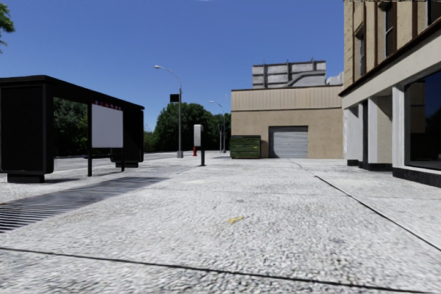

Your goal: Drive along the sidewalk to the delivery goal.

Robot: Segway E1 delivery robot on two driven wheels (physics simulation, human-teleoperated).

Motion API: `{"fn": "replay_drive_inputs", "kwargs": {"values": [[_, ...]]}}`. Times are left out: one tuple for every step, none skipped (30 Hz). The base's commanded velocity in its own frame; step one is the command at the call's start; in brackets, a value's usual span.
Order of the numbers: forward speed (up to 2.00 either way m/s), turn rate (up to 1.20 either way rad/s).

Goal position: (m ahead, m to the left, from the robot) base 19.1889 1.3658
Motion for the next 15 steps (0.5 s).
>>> {"fn": "replay_drive_inputs", "kwargs": {"values": [[2.0,1.04],[2.0,1.04],[2.0,1.0],[2.0,0.81],[2.0,0.66],[2.0,0.66],[2.0,0.55],[2.0,0.06],[2.0,0.0],[2.0,0.0],[2.0,0.0],[2.0,0.0],[2.0,0.0],[2.0,0.0],[2.0,0.0]]}}
